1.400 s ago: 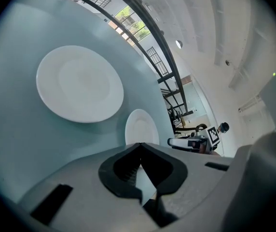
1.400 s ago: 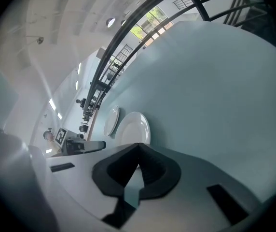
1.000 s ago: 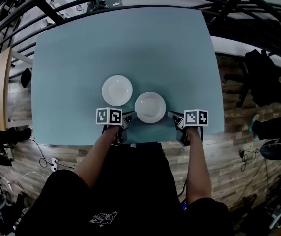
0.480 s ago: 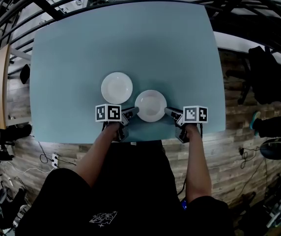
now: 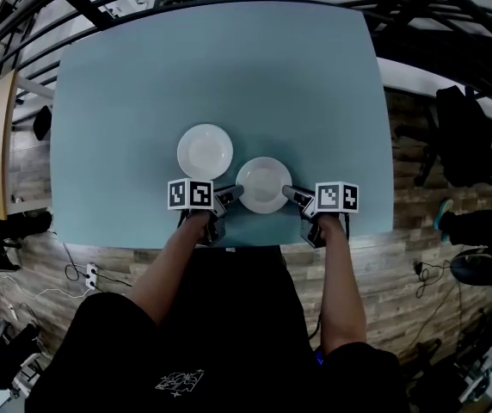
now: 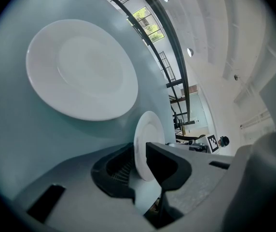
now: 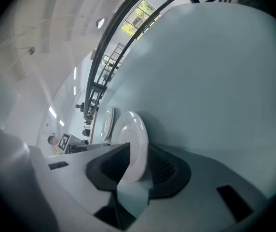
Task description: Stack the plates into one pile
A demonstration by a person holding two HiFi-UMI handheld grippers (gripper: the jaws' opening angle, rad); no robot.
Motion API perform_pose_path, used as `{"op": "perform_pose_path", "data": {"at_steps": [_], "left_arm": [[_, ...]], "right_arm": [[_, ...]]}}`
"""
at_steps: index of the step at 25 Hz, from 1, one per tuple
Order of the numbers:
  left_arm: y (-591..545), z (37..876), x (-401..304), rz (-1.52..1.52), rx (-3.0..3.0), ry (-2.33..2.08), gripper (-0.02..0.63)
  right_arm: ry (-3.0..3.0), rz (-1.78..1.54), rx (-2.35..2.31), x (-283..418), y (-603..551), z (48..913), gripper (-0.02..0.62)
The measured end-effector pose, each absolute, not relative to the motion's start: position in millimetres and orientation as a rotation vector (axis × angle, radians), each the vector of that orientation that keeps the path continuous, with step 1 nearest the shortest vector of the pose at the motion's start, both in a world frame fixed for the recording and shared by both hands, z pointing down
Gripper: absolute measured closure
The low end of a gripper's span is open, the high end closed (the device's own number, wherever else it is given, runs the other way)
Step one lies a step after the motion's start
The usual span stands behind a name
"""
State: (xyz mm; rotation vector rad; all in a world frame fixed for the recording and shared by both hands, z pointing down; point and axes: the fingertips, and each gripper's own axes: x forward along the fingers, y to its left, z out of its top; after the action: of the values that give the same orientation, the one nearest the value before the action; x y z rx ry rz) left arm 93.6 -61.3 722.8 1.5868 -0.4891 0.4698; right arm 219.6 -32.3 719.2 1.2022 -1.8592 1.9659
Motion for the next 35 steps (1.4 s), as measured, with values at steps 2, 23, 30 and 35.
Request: {"op": "perform_pose_path", "data": {"at_steps": [2, 23, 30, 35], "left_arm": [[-60.8, 723.9, 93.0, 0.466, 1.576, -0.497, 0.533], [-81.8, 691.7, 71.0, 0.360, 1.595, -0.575, 0.575], [-96.6, 682.5, 32.0, 0.318, 1.595, -0.628, 0.575], [-113.9, 679.5, 6.5, 0.300, 1.585, -0.675, 0.575]], "right_arm": [[-1.848, 1.966, 1.204, 219.1, -31.8, 721.1, 0.498], [-1.883, 1.897, 1.161, 205.4, -62.0, 697.9, 0.560], [-1.922, 1.855, 1.099, 167.3, -84.9, 688.4, 0.560], [-1.932, 1.830, 1.057, 142.9, -106.4, 683.8, 0.560]]}}
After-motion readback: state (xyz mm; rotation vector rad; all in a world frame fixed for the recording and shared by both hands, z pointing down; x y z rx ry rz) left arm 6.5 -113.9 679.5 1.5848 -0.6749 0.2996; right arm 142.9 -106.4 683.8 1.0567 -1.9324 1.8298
